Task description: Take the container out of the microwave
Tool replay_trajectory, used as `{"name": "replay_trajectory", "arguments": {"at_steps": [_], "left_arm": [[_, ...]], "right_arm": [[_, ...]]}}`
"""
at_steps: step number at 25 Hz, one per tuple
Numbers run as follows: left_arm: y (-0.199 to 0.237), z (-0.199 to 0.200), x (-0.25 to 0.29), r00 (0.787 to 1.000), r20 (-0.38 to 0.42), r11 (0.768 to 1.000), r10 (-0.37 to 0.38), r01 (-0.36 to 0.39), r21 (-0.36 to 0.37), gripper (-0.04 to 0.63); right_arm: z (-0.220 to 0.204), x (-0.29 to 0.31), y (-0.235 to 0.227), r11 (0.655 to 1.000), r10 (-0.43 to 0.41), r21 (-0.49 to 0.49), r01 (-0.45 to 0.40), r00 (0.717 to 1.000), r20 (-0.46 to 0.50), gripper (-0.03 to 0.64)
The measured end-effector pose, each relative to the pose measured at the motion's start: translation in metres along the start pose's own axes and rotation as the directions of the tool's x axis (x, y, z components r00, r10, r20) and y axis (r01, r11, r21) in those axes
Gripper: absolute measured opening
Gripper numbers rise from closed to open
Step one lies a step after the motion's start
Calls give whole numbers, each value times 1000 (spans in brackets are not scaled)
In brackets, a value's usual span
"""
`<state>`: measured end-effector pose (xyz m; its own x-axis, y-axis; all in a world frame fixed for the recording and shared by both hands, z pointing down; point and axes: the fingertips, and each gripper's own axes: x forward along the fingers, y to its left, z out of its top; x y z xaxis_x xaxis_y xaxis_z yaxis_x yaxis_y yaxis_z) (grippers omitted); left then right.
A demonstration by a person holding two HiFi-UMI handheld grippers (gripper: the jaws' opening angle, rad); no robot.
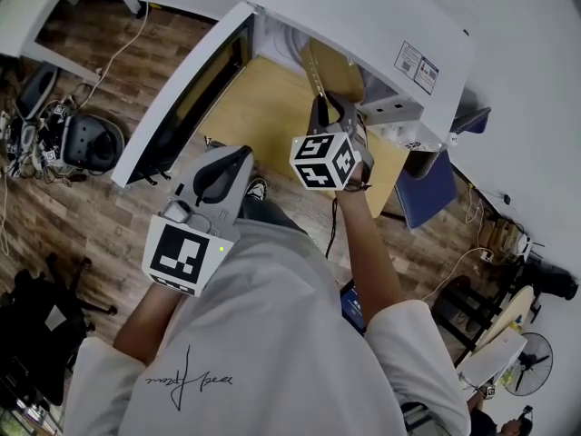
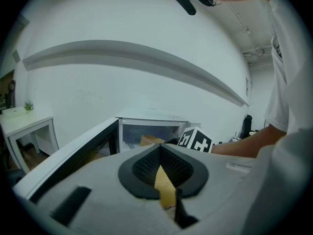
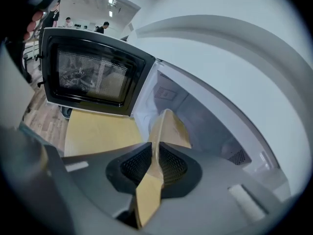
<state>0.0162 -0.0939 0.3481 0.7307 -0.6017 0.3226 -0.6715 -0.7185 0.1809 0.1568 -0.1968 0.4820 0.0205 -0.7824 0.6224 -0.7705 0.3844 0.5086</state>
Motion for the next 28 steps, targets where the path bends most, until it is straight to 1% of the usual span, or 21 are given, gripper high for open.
{"name": "replay_trajectory", "arguments": {"at_steps": [8,15,19,24,28], "left_arm": [[-3,-2,1,1000,-3,1000,2,-2,10,-6],[-13,-1,2,1000,-1,1000,-7,7,11,-6],[-19,-4,5,1000,-15,1000,-15,15,26,-6],[-27,-9,6,999,-26,999,-28,28,16,-6],[-30,-11,7,999,-29,999,-29,29,17,-6]], "right_arm": [[-7,-14,0,991,63,114,-65,998,21,60],[-14,-30,-3,984,72,162,-76,997,31,60],[-18,-38,2,979,90,179,-96,995,41,60],[-23,-51,7,970,108,214,-117,993,55,60],[-24,-59,8,956,116,262,-131,991,74,60]]}}
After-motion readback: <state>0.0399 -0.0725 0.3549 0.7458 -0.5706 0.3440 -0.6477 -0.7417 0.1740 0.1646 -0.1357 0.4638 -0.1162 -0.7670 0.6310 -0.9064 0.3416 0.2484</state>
